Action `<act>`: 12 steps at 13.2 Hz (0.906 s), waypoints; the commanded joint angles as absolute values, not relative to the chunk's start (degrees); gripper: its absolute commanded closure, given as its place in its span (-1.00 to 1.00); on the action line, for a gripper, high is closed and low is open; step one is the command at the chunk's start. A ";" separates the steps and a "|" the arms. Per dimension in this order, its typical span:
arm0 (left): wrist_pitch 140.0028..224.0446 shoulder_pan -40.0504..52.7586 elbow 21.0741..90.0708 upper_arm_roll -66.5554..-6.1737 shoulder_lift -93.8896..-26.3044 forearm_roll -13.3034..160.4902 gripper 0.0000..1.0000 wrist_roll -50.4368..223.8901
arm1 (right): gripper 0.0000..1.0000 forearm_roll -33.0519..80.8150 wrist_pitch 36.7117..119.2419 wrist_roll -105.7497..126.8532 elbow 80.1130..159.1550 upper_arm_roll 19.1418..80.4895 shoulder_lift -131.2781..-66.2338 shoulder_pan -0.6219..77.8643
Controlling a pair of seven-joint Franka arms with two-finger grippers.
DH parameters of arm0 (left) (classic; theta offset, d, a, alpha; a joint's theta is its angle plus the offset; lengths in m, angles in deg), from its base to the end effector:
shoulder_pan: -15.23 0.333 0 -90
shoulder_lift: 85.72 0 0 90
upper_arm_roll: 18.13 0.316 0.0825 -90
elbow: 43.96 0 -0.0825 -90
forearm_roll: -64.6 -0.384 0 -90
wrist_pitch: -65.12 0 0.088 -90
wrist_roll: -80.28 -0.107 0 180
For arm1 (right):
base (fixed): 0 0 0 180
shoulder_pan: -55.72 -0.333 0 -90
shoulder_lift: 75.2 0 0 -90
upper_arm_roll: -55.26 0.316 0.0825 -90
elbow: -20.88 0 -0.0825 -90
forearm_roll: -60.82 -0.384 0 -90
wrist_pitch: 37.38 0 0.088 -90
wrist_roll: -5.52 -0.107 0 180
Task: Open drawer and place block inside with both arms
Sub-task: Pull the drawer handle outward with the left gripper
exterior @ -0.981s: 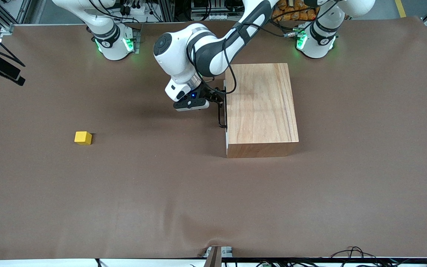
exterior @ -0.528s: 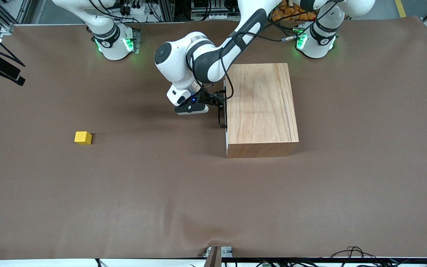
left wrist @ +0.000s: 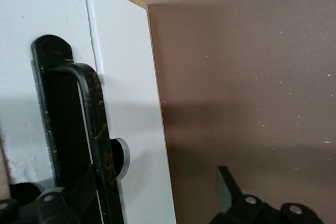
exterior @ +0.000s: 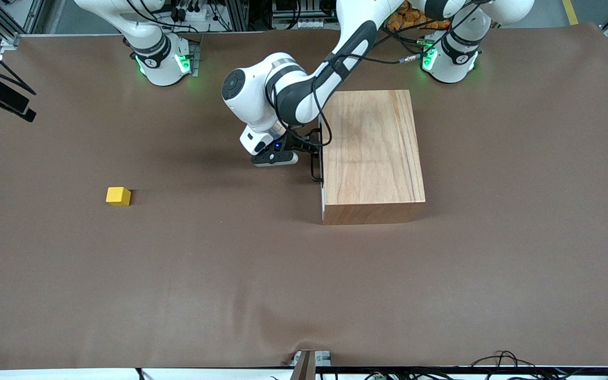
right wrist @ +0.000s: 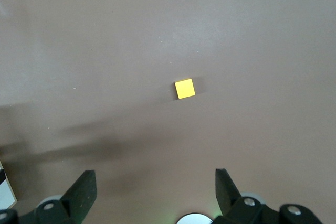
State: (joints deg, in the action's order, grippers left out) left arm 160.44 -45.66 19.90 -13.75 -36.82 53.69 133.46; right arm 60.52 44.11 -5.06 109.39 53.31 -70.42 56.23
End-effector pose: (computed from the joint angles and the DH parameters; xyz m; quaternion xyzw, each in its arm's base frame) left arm 0.4056 -0.6085 0.2815 -0.9794 0.0600 -0.0142 0.1925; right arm 0.5119 -0.0223 0.6683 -0.9934 0.1131 0.0198 0.0026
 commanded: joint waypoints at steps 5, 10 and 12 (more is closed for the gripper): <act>164.43 -45.59 18.35 -13.20 -36.15 58.10 -1.00 133.27 | -1.00 59.50 44.18 -4.32 110.88 53.68 -68.88 57.13; 167.87 -45.59 18.44 -13.12 -35.97 59.59 -1.00 133.19 | -1.00 59.50 44.18 -4.32 110.88 53.68 -68.88 57.13; 169.35 -45.59 18.44 -13.12 -35.97 60.72 -1.00 133.27 | -1.00 59.50 44.18 -4.32 110.88 53.68 -68.88 57.21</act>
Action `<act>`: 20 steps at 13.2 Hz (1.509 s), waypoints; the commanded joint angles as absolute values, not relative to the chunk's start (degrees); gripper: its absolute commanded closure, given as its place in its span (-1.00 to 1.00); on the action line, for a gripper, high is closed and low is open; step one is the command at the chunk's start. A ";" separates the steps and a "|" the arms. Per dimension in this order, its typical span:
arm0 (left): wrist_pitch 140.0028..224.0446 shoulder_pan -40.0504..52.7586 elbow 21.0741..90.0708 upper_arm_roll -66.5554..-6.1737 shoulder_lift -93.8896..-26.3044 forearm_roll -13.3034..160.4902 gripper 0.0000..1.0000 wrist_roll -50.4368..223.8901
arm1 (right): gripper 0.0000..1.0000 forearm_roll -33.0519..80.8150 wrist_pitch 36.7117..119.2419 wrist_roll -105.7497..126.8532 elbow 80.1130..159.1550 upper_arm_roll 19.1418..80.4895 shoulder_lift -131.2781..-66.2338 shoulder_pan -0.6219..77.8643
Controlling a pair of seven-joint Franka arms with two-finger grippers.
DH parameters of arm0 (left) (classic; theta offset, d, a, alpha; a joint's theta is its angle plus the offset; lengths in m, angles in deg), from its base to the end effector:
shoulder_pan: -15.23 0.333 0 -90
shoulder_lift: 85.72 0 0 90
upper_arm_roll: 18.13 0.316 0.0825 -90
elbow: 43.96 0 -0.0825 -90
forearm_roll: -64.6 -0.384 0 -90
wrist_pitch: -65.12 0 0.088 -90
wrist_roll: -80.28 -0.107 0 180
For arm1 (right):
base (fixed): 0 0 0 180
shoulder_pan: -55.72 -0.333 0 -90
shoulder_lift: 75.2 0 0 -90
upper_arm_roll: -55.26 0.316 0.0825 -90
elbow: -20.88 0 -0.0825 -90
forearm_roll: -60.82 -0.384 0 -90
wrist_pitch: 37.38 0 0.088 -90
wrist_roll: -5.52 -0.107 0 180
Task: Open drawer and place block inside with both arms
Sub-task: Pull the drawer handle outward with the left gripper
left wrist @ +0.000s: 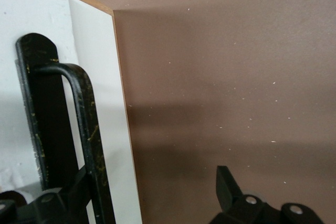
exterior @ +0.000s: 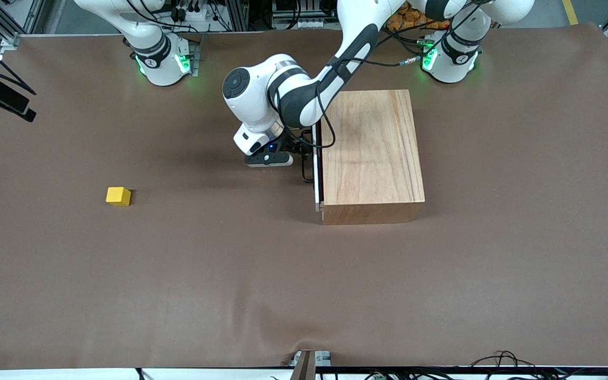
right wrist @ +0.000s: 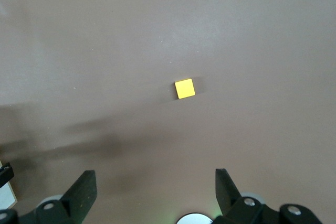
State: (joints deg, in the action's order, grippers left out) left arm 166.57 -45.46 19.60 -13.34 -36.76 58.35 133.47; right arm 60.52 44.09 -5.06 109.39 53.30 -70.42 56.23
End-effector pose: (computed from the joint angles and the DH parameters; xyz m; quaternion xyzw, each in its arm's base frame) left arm 0.4102 -0.6219 0.2879 -0.9906 0.0505 -0.0141 0.1263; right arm 0.5118 -0.0224 0.6683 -0.9934 0.1132 0.0200 0.0026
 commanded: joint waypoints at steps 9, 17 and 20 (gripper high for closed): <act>179.28 -45.68 18.26 -13.20 -35.97 63.37 -1.00 135.55 | -1.00 59.50 43.74 -4.24 110.88 53.68 -68.88 57.21; 183.06 -46.21 17.91 -14.52 -35.62 63.46 -1.00 135.73 | -1.00 59.50 43.66 -4.32 110.88 53.68 -68.88 57.30; 184.56 -46.21 17.91 -14.96 -35.71 63.46 -1.00 135.74 | -1.00 59.50 43.74 -4.32 110.88 53.68 -68.88 57.30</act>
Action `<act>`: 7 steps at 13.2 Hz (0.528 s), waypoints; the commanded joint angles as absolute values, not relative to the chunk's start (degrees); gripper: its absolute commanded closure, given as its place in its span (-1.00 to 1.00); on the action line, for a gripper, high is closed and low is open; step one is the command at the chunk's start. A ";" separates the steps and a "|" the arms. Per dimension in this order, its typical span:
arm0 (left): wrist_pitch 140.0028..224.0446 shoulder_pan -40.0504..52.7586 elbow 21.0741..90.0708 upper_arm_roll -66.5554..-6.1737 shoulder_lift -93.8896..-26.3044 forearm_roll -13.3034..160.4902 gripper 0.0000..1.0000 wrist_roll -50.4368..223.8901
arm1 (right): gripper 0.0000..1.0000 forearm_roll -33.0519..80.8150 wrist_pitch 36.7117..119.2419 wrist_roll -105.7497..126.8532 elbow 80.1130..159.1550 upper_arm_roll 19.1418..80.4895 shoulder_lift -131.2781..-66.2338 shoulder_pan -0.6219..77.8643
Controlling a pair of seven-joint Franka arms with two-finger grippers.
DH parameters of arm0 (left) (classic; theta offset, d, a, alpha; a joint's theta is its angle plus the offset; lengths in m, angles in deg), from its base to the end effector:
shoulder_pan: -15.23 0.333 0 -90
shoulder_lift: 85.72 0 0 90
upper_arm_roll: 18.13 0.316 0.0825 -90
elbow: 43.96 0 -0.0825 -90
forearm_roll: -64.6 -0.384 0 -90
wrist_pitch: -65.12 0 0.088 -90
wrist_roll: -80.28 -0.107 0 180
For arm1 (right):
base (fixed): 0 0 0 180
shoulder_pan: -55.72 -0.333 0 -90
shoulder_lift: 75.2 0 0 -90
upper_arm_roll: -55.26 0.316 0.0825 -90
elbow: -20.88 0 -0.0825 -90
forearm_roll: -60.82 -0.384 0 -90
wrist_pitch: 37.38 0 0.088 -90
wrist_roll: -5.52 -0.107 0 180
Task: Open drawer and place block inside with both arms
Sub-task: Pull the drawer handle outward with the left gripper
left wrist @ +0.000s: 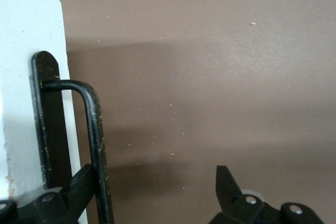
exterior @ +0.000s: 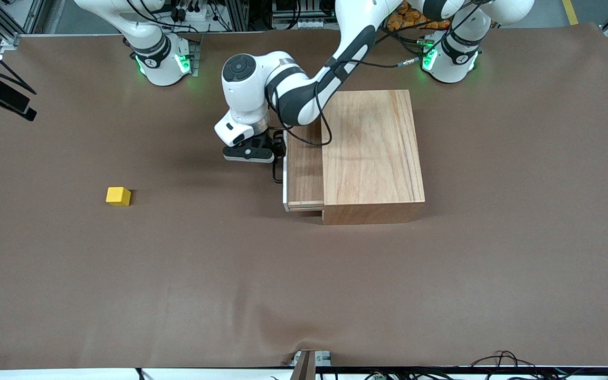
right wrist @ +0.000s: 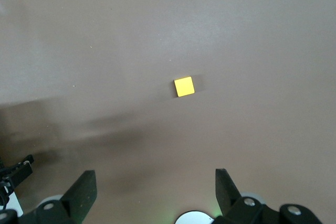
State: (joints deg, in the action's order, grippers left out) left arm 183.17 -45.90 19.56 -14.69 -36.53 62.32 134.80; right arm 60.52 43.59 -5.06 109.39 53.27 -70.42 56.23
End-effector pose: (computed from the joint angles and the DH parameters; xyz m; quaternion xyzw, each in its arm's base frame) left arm 0.4043 -0.6633 0.3074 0.9969 -0.0475 0.0597 0.0168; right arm 0.5108 -0.0226 0.6676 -0.9932 0.1134 0.0243 0.0023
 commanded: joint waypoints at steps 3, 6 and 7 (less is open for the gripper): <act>183.53 -46.21 17.91 -14.96 -37.19 63.37 -1.00 137.39 | -1.00 59.50 43.74 -4.32 110.88 53.68 -68.96 57.30; 179.74 -45.77 18.00 -14.35 -40.09 63.28 -1.00 137.67 | -1.00 59.50 43.74 -4.32 110.79 53.68 -68.96 57.30; 178.43 -45.59 17.91 -14.09 -41.58 63.20 -1.00 137.67 | -1.00 59.58 43.66 -4.41 110.70 53.68 -69.66 57.30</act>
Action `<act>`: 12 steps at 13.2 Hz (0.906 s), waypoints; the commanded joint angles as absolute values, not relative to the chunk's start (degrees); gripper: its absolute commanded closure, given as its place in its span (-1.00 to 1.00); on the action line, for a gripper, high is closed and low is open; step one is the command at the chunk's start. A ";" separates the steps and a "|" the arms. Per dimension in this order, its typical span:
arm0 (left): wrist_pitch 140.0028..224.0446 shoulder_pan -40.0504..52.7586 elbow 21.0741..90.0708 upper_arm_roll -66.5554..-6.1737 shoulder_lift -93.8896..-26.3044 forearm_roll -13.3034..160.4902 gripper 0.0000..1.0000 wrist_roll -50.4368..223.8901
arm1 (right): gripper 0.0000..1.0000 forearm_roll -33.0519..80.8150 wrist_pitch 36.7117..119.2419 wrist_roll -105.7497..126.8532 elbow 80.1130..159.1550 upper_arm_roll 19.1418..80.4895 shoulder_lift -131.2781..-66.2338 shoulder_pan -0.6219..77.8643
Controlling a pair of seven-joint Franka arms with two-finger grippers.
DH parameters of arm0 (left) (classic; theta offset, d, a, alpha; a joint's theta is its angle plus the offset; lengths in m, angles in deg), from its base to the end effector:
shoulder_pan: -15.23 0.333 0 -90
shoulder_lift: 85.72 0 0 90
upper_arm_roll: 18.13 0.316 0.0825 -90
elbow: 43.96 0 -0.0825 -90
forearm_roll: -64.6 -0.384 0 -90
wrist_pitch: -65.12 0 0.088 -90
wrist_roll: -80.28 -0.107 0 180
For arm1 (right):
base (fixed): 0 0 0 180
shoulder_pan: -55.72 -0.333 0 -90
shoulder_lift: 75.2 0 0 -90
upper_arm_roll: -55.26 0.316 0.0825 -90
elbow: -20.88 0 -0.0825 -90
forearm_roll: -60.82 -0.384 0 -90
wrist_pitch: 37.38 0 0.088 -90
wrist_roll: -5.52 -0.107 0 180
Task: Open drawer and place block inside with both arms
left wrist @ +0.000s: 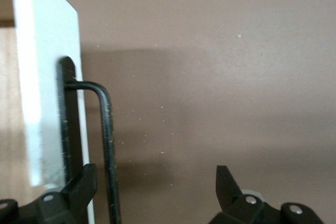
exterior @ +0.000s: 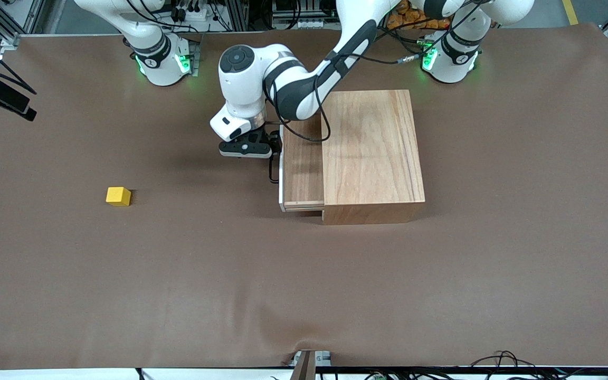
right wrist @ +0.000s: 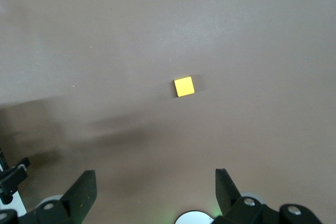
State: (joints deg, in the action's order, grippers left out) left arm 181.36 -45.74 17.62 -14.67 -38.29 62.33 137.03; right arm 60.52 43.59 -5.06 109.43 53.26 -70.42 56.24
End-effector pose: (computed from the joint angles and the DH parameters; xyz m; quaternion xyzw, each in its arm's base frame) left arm 0.4072 -0.6644 0.3447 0.9969 -0.0254 0.0680 0.0319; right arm 0.5108 -0.0228 0.6673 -0.9932 0.1136 0.0247 0.0023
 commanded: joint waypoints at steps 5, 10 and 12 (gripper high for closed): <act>167.27 -44.37 18.61 -9.43 -52.91 62.49 -1.00 138.37 | -1.00 60.46 43.83 -4.06 110.70 53.59 -72.38 56.86; 156.37 -36.39 19.40 -8.55 -63.11 61.97 -1.00 137.32 | -1.00 60.29 45.06 -2.93 110.44 52.45 -84.32 58.44; 154.17 -32.61 20.71 -8.63 -66.89 61.96 -1.00 134.70 | -1.00 60.20 48.73 3.98 111.92 52.19 -88.54 58.97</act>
